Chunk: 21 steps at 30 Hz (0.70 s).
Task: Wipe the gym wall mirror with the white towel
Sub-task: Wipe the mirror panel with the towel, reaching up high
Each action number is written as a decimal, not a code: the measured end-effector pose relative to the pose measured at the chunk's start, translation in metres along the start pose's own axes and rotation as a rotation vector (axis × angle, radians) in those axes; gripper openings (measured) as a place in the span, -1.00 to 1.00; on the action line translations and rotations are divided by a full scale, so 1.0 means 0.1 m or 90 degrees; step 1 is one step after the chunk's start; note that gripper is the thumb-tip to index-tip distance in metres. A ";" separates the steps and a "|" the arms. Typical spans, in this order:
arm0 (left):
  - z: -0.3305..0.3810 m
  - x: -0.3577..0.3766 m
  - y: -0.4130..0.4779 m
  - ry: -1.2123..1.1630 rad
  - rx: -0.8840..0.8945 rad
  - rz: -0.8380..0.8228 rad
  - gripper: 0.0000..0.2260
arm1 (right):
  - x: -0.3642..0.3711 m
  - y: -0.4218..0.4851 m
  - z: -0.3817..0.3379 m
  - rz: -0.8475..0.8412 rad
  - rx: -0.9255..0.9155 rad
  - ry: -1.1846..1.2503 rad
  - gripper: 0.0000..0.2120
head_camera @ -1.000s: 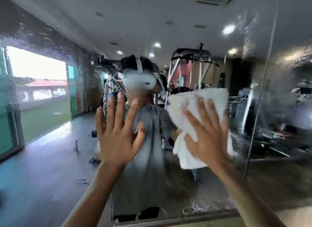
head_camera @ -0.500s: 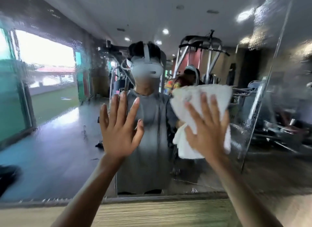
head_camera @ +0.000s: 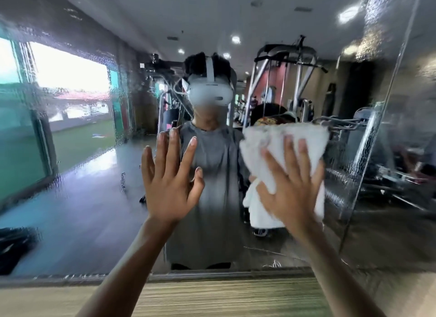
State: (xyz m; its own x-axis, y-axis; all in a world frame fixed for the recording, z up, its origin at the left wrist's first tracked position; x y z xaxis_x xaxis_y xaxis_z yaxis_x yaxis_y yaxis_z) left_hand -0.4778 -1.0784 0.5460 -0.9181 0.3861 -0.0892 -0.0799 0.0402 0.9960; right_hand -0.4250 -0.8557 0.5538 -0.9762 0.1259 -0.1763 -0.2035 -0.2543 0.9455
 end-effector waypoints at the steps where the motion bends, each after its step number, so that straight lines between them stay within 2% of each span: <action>1: 0.00 0.00 0.01 0.007 0.001 0.005 -0.47 | -0.03 0.14 0.12 0.014 0.059 0.007 -0.29; 4: 0.01 0.03 0.01 0.003 -0.001 0.006 -0.47 | -0.08 0.55 0.10 0.042 0.201 0.034 -0.34; 6: 0.02 0.04 -0.12 -0.003 -0.011 0.002 -0.46 | -0.08 0.58 -0.20 0.042 0.150 0.034 -0.32; 8: 0.05 0.06 -0.37 -0.006 -0.005 -0.008 -0.45 | 0.01 0.30 -0.47 0.010 0.038 0.028 -0.27; 11: 0.06 0.07 -0.67 -0.010 0.014 -0.025 -0.46 | 0.11 -0.34 -0.45 -0.022 -0.048 0.000 -0.18; 14: 0.05 0.09 -0.71 -0.013 0.014 -0.026 -0.46 | 0.08 -0.43 -0.08 -0.017 0.035 0.021 -0.23; 18: 0.06 0.09 -0.72 -0.019 0.006 -0.026 -0.43 | 0.00 0.11 0.12 0.054 0.259 0.059 -0.36; 19: 0.05 0.09 -0.73 -0.019 0.006 -0.029 -0.44 | -0.01 0.16 0.03 0.061 0.274 0.064 -0.36; 21: 0.04 0.10 -0.72 -0.017 0.012 -0.028 -0.46 | 0.03 0.08 -0.26 0.043 0.193 0.068 -0.33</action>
State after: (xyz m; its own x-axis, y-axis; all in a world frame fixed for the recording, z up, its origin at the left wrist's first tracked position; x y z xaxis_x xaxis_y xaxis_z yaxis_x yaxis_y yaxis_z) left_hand -0.4792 -1.0736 0.4731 -0.9034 0.4075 -0.1334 -0.1127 0.0744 0.9908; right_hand -0.4313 -0.8823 0.5538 -0.9923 0.0124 -0.1232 -0.1226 0.0409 0.9916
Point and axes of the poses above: each hand's wrist, its own y-axis towards the middle knuckle, its own x-axis out of the palm, z = x × y, the point moved 8 cm from there along y, towards the middle knuckle, and after that the axes turned 4 degrees about -x, right-handed, at the moved point
